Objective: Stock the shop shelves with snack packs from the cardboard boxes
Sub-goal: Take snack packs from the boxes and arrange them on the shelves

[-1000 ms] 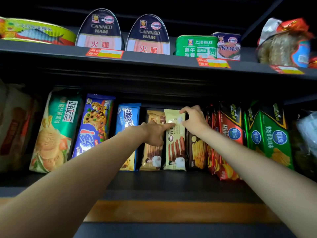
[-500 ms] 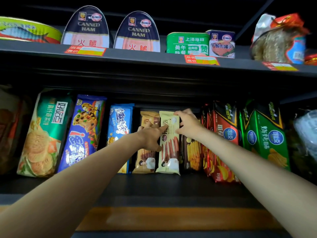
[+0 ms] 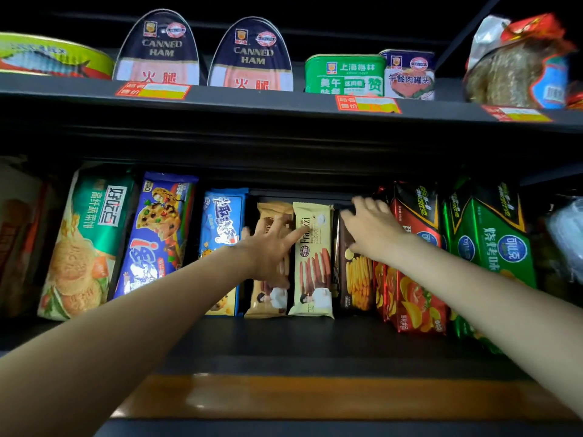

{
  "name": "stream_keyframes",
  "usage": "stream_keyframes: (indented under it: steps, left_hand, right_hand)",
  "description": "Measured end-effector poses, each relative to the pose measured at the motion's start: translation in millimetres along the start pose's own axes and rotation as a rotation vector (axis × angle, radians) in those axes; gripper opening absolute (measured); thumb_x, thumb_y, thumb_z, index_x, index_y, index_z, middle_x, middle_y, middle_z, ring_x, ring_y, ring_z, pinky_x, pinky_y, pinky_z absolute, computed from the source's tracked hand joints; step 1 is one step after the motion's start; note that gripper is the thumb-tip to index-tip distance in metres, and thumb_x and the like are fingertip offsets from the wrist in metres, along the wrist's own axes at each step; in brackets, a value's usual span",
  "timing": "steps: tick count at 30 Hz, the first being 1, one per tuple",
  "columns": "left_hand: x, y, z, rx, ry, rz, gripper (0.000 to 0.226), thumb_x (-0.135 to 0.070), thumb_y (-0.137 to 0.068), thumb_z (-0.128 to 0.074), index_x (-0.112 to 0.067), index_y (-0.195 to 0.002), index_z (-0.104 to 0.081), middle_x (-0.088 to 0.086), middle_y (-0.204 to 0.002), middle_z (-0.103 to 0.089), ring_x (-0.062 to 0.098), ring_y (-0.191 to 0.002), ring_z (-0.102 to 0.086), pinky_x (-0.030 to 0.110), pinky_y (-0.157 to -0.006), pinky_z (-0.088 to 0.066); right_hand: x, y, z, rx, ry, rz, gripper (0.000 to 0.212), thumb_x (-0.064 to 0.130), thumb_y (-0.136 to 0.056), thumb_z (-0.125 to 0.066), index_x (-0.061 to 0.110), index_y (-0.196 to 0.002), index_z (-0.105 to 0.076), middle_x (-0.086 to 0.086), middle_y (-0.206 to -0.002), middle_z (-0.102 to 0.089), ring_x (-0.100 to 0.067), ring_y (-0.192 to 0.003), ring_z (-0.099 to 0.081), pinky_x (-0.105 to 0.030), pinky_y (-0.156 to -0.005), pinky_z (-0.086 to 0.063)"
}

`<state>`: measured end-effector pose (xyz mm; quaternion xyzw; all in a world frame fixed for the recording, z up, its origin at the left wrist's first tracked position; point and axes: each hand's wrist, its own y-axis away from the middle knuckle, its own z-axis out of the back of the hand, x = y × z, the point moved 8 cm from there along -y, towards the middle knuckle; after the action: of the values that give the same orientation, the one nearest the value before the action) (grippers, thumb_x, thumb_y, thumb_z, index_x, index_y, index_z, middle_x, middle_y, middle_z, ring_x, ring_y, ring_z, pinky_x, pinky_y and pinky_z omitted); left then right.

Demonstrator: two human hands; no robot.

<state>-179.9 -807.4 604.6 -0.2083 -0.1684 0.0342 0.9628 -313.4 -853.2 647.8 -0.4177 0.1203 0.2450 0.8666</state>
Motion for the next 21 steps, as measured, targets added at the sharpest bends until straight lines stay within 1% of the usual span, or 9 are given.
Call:
stream_keyframes:
  steps: [2,3,5,8,10,12,13,17,21]
  left_hand:
    - [5.6,2.4,-16.1,0.082,-0.184,0.006,0.12,-0.056,-0.073,-0.068,-0.025,-0.144,0.024,0.015,-0.151,0.029,0.042,-0.139,0.019,0.059,-0.112,-0.003]
    - [7.8,2.0,-21.9,0.092,-0.284,0.009,0.123,-0.058,-0.072,-0.067,-0.018,-0.143,0.025,0.019,-0.149,0.03,0.042,-0.138,0.021,0.057,-0.113,-0.001]
    - [7.1,-1.0,-24.5,0.043,-0.483,-0.003,0.125,-0.063,-0.072,-0.064,-0.007,-0.143,0.023,0.027,-0.149,0.024,0.044,-0.139,0.017,0.054,-0.114,-0.001]
    - [1.8,-6.8,-25.2,-0.006,-0.603,-0.027,0.122,-0.059,-0.075,-0.062,0.0,-0.142,0.022,0.032,-0.148,0.022,0.047,-0.139,0.013,0.051,-0.116,-0.001]
    - [-1.6,-9.5,-27.0,-0.035,-0.636,-0.045,0.11,-0.051,-0.084,-0.055,0.003,-0.14,0.023,0.033,-0.146,0.024,0.048,-0.138,0.015,0.051,-0.116,-0.001]
    - [-3.9,-10.6,-28.7,-0.064,-0.648,-0.056,0.092,-0.04,-0.094,-0.043,0.005,-0.14,0.022,0.034,-0.146,0.022,0.047,-0.137,0.015,0.051,-0.116,-0.001]
    - [-4.0,-10.4,-28.5,-0.072,-0.654,-0.057,0.089,-0.038,-0.096,-0.041,0.007,-0.139,0.022,0.034,-0.147,0.022,0.047,-0.138,0.015,0.051,-0.116,-0.001]
    - [2.1,-8.3,-23.5,-0.068,-0.674,-0.035,0.111,-0.054,-0.085,-0.052,0.01,-0.138,0.022,0.034,-0.146,0.023,0.046,-0.139,0.014,0.05,-0.117,-0.002]
    - [7.4,-7.1,-18.6,-0.067,-0.628,-0.018,0.11,-0.054,-0.085,-0.052,0.009,-0.139,0.021,0.033,-0.147,0.021,0.044,-0.14,0.013,0.049,-0.117,0.0]
  right_hand:
    - [3.9,8.4,-16.9,0.103,0.32,0.04,0.083,0.035,-0.088,-0.061,0.0,-0.147,-0.014,-0.025,-0.153,-0.012,-0.038,-0.143,-0.01,-0.052,-0.115,-0.001]
    - [4.9,11.2,-26.1,0.145,0.409,0.047,0.089,0.037,-0.087,-0.06,-0.001,-0.148,-0.008,-0.026,-0.154,-0.007,-0.039,-0.143,-0.005,-0.054,-0.113,0.004]
    - [6.3,11.7,-40.8,0.196,0.483,0.04,0.094,0.041,-0.088,-0.059,-0.003,-0.147,-0.001,-0.028,-0.154,-0.003,-0.04,-0.143,0.0,-0.057,-0.111,0.01]
    - [10.0,8.8,-46.8,0.201,0.487,0.039,0.092,0.04,-0.089,-0.057,-0.005,-0.146,-0.001,-0.029,-0.153,-0.006,-0.041,-0.143,-0.004,-0.059,-0.109,0.011]
    - [11.1,8.4,-45.5,0.179,0.485,0.045,0.089,0.037,-0.09,-0.056,-0.005,-0.146,-0.002,-0.029,-0.153,-0.008,-0.041,-0.143,-0.007,-0.06,-0.109,0.011]
    - [11.6,9.5,-42.9,0.155,0.483,0.052,0.085,0.036,-0.091,-0.054,-0.005,-0.147,-0.004,-0.029,-0.152,-0.011,-0.041,-0.142,-0.01,-0.06,-0.109,0.01]
    - [11.8,9.9,-41.7,0.139,0.478,0.054,0.083,0.035,-0.091,-0.054,-0.004,-0.147,-0.006,-0.028,-0.152,-0.013,-0.04,-0.142,-0.013,-0.06,-0.109,0.01]
    - [10.9,11.4,-31.5,0.066,0.413,0.058,0.07,0.025,-0.092,-0.05,-0.002,-0.146,-0.015,-0.024,-0.149,-0.024,-0.037,-0.138,-0.023,-0.058,-0.111,0.008]
    - [8.0,12.7,-15.2,0.014,0.321,0.055,0.07,0.028,-0.093,-0.051,0.0,-0.146,-0.016,-0.022,-0.15,-0.023,-0.034,-0.139,-0.022,-0.054,-0.113,0.006]
